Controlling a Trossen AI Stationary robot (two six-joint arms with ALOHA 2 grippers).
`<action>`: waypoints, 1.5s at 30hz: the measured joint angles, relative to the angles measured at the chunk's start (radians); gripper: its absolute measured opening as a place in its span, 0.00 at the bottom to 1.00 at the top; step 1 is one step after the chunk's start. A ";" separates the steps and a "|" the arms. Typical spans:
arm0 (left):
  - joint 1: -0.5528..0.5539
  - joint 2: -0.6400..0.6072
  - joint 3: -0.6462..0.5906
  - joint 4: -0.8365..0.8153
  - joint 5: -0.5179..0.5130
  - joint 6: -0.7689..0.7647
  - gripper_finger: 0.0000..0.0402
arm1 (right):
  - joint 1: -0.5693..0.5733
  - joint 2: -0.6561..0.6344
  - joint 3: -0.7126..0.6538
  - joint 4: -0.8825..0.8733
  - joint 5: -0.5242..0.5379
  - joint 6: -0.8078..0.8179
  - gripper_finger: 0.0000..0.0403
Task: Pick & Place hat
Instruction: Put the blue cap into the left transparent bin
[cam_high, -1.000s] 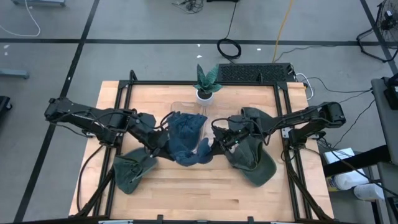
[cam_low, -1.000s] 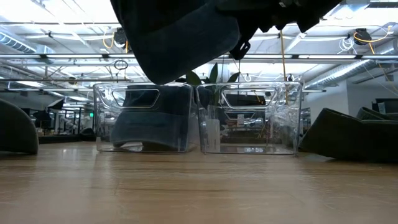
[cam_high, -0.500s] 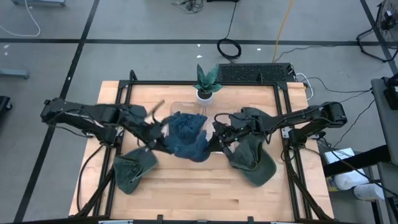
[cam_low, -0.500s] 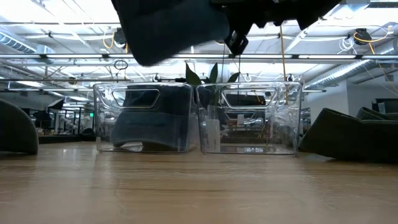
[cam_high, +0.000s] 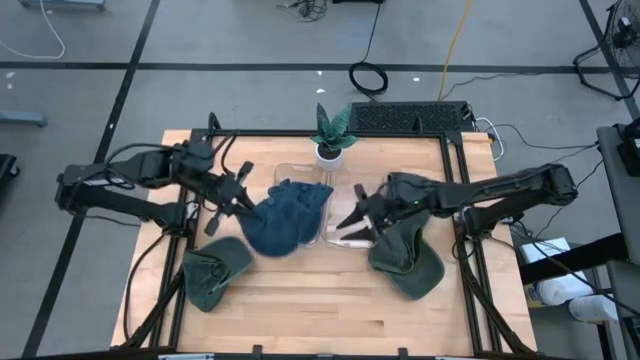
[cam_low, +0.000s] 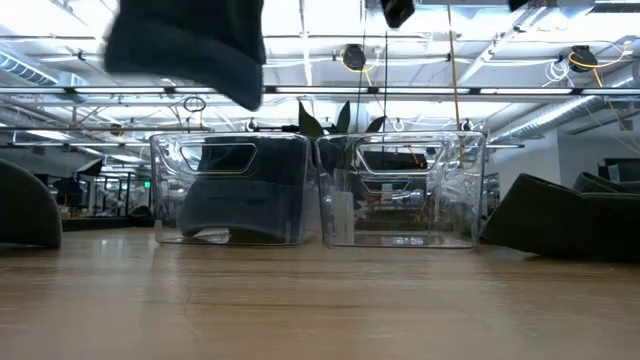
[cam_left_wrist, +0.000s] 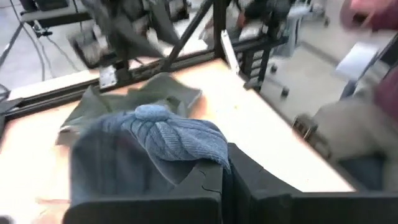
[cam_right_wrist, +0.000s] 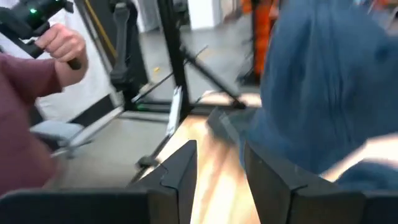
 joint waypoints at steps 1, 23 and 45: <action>0.011 0.011 0.025 -0.033 -0.002 0.032 0.00 | 0.000 -0.016 0.000 0.014 0.020 -0.028 0.30; 0.074 0.346 0.357 -0.353 -0.151 0.539 0.00 | -0.018 -0.168 0.000 0.151 0.069 -0.266 0.29; 0.109 0.413 0.244 -0.226 -0.102 0.536 0.00 | -0.018 -0.168 0.000 0.152 0.068 -0.296 0.29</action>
